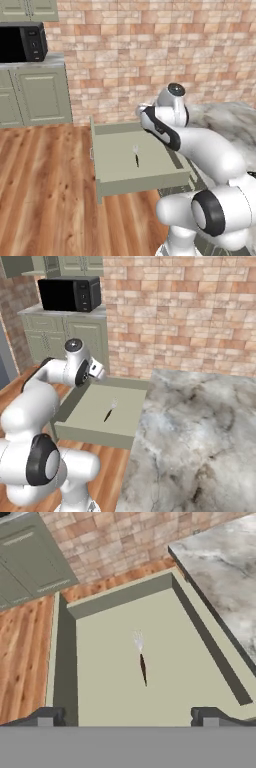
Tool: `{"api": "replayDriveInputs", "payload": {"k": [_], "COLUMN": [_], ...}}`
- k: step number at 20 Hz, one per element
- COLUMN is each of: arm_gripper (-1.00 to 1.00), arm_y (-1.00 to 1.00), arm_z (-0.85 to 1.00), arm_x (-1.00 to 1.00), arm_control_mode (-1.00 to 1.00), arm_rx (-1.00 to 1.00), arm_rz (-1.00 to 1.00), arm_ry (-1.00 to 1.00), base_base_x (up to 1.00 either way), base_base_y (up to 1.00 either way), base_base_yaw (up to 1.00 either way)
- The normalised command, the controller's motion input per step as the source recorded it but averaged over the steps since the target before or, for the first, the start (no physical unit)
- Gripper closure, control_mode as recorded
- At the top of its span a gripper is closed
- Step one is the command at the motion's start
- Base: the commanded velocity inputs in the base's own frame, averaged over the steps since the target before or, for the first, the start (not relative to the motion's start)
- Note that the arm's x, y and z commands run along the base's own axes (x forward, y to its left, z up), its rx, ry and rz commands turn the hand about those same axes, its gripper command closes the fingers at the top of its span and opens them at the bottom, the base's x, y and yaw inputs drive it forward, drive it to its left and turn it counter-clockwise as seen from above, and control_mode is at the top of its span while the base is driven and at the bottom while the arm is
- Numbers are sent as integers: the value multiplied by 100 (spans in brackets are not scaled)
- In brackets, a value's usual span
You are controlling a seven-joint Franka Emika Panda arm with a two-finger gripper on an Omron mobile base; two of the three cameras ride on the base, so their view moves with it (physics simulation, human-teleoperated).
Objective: Organize the utensils by type. Pick up the wooden spoons from the counter and place them in the open cabinet. Then pick up the metallic utensils from the counter and place them in the open drawer.
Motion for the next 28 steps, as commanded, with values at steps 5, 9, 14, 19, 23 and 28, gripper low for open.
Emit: {"api": "replayDriveInputs", "payload": {"k": [5,9,14,19,23,28], "arm_gripper": [-100,-100,-100,-100,-100,-100], "arm_y": [0,-3,-8,0,0,0], "arm_z": [49,5,-10,-18,0,0], "arm_x": [-35,-41,-71,-63,-48,-43], "arm_control_mode": [-100,-100,-100,-100,-100,-100], "arm_rx": [0,0,0,0,0,0], "arm_rz": [-2,-2,0,-1,0,0], "arm_ry": [36,28,-2,-29,-17,-1], "base_base_x": [0,0,0,0,0,0], "base_base_y": [0,0,0,0,0,0], "base_base_yaw": [0,0,0,0,0,0]}}
